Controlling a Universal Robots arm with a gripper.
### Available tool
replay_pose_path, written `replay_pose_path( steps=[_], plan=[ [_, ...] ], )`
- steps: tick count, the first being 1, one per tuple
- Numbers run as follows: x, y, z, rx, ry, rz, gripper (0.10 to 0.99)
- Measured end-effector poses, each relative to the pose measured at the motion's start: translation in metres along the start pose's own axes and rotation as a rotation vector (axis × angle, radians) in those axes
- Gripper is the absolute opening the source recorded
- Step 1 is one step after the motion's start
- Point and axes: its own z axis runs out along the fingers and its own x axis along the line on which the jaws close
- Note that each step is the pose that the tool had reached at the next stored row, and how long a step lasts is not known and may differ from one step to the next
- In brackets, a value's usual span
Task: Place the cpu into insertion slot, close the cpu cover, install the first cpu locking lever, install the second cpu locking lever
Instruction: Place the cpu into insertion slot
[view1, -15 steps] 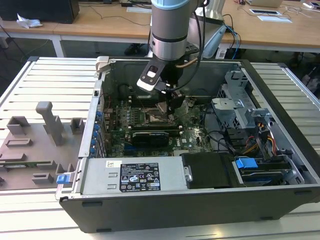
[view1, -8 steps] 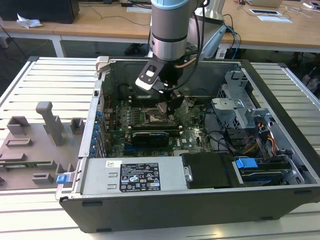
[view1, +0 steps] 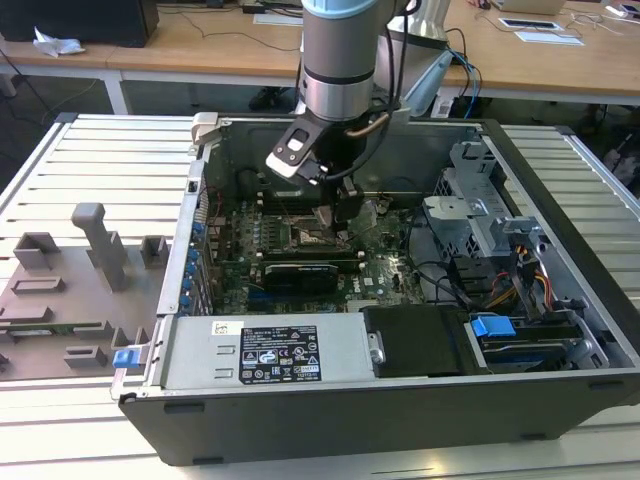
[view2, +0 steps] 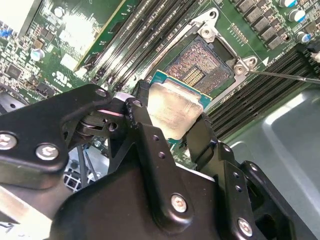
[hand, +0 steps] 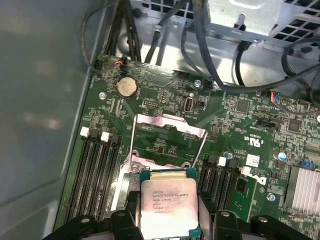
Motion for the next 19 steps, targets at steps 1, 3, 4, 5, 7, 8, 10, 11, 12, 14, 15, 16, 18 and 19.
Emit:
replay_pose_path(
  steps=[1, 3, 4, 5, 7, 8, 10, 11, 12, 14, 15, 16, 18, 19],
  plan=[
    [0.0000, 0.0000, 0.0001, 0.000, -0.0013, 0.012, 0.545],
    [0.0000, 0.0000, 0.0002, 0.000, -0.0036, 0.035, 0.545],
    [0.0000, 0.0000, 0.0003, 0.000, -0.0052, 0.046, 0.545],
    [0.0000, 0.0000, 0.0003, 0.001, -0.0075, 0.059, 0.545],
    [0.0000, 0.0000, 0.0004, 0.001, -0.0109, 0.081, 0.545],
    [0.0000, 0.0000, 0.0004, 0.001, -0.0119, 0.089, 0.545],
    [0.0000, 0.0000, 0.0005, 0.001, -0.0142, 0.112, 0.545],
    [0.0000, 0.0000, 0.0006, 0.001, -0.0155, 0.127, 0.545],
    [0.0000, 0.0000, 0.0007, 0.001, -0.0166, 0.142, 0.545],
    [0.0000, 0.0000, 0.0008, 0.002, -0.0181, 0.160, 0.545],
    [0.0000, 0.0000, 0.0008, 0.002, -0.0189, 0.169, 0.545],
    [0.0000, -0.0001, 0.0009, 0.002, -0.0205, 0.188, 0.545],
    [0.0000, -0.0001, 0.0012, 0.002, -0.0243, 0.235, 0.545],
    [0.0000, -0.0001, 0.0012, 0.002, -0.0247, 0.241, 0.545]
  ],
)
